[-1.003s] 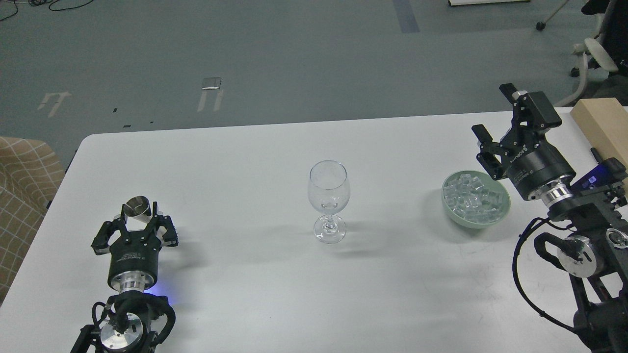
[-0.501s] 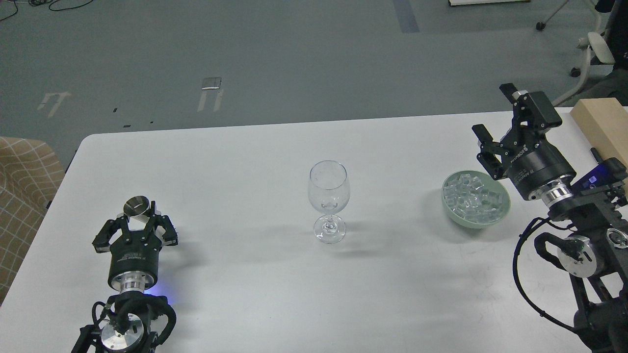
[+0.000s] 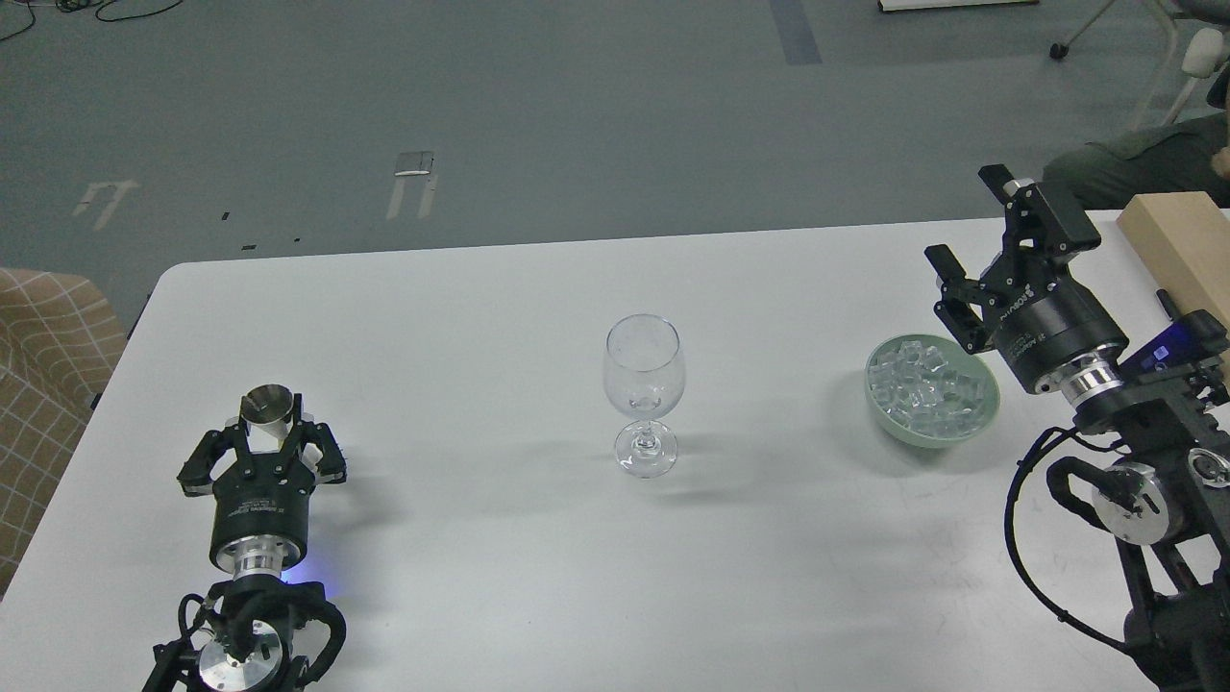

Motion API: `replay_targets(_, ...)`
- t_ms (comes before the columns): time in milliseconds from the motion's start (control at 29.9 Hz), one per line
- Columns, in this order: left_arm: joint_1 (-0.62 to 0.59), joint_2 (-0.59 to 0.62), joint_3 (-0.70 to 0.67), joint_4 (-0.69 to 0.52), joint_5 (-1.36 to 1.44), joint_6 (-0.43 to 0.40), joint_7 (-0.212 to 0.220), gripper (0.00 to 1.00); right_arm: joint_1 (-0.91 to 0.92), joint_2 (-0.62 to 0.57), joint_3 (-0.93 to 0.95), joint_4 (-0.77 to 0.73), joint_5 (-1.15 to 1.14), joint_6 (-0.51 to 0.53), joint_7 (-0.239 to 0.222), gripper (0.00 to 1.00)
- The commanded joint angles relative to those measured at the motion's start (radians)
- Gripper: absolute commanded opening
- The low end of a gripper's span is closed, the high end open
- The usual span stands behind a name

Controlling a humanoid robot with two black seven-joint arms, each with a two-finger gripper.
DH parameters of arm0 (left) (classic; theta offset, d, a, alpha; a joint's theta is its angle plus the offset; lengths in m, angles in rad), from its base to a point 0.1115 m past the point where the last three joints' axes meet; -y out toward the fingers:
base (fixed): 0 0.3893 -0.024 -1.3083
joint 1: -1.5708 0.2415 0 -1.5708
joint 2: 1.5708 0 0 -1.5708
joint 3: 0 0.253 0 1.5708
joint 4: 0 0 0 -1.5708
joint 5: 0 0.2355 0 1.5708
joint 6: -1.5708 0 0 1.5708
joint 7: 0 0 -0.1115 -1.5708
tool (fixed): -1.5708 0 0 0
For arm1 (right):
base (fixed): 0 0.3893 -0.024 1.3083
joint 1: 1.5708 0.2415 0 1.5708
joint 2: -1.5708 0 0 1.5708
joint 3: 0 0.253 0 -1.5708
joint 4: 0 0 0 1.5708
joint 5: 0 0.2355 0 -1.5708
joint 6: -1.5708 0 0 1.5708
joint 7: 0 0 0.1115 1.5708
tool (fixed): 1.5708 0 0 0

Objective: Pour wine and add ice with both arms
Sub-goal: 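Lift the jigger with the left gripper and carry it toward the wine glass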

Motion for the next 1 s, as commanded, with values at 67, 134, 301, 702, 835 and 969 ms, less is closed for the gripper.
replay_targets(67, 0.000, 0.000, 0.002, 0.003, 0.000, 0.002, -0.001, 0.36, 0.000, 0.000, 0.000, -0.002, 0.000, 0.000, 0.000, 1.00)
replay_targets(134, 0.000, 0.000, 0.002, 0.003, 0.000, 0.002, -0.001, 0.21, 0.000, 0.000, 0.000, -0.005, 0.000, 0.000, 0.000, 1.00)
replay_targets(301, 0.000, 0.000, 0.002, 0.001, 0.002, 0.001, -0.001, 0.19, -0.002, 0.000, 0.000, -0.005, 0.000, 0.000, 0.000, 1.00)
replay_targets(702, 0.015, 0.000, 0.003, -0.008, 0.002, 0.002, -0.001, 0.16, -0.008, 0.002, 0.000, -0.003, 0.000, 0.000, 0.000, 1.00)
replay_targets(835, 0.017, 0.000, 0.003, -0.012, 0.003, 0.001, 0.000, 0.16, -0.009, 0.002, 0.002, -0.002, 0.000, -0.002, 0.000, 1.00)
replay_targets(969, 0.015, 0.000, 0.020, -0.017, 0.002, -0.005, 0.000, 0.10, -0.012, 0.002, 0.003, 0.000, 0.000, -0.002, 0.000, 1.00)
